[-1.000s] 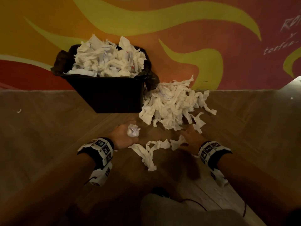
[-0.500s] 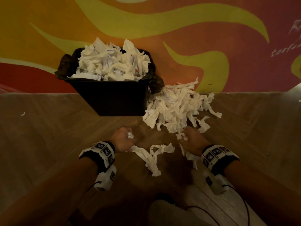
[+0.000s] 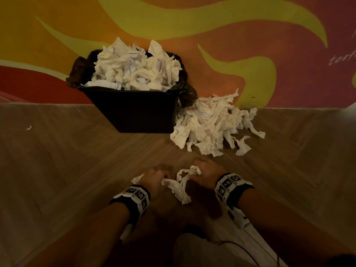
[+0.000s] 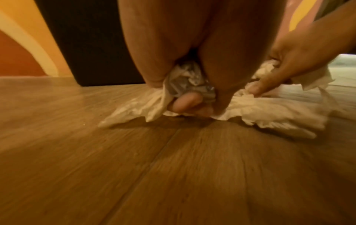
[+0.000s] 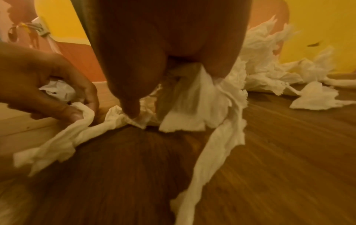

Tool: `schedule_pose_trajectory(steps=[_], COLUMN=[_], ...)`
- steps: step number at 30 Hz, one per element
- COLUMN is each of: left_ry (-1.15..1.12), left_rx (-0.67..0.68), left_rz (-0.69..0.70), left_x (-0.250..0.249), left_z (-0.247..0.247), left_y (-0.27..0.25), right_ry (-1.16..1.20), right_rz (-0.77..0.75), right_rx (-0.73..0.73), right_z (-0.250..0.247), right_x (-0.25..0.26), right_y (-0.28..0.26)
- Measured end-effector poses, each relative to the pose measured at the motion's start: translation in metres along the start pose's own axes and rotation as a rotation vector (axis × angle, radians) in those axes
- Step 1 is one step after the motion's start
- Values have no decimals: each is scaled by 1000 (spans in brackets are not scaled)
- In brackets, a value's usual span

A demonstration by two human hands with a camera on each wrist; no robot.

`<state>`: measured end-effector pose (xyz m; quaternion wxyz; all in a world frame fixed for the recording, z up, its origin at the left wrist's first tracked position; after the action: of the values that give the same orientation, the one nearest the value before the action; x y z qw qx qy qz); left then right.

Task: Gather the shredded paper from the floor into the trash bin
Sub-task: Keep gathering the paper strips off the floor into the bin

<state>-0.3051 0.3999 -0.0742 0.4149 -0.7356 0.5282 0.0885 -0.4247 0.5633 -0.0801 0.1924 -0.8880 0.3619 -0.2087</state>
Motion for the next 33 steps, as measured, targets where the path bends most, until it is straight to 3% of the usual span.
schedule_pose_trajectory(steps=[3, 7, 15, 18, 21, 26, 29, 33], left_ry=[-96, -284, -663, -708, -782, -890, -867, -740], left_rx=[-9, -127, -346, -433, -428, -415, -357, -419], left_rz=[14, 56, -50, -35, 5, -8, 3, -42], left_x=[3, 2, 7, 7, 6, 6, 3, 3], left_z=[-5, -24, -53, -60, -65, -68, -69, -76], left_y=[-3, -11, -14, -10, -5, -6, -9, -14], right_ry=[40, 113, 318, 366, 353, 361, 179, 20], right_rz=[33, 31, -44, -35, -59, -77, -42, -12], right_rx=[-27, -31, -323, -411, -470, -341, -117, 72], right_z=[5, 8, -19, -28, -37, -29, -8, 15], right_x=[-3, -9, -6, -9, -8, -4, 2, 4], right_y=[2, 1, -15, -20, -21, -17, -14, -10])
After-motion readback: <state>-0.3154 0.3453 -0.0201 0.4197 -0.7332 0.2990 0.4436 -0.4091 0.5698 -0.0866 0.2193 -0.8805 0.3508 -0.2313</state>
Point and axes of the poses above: each hand's wrist, its own y-axis towards the middle knuckle, its own z-axis out of the palm, x = y × z, the point moved 4 cm from there along y, towards the middle knuckle, and after that the axes turned 11 degrees about -y, right-handed, at the moved point
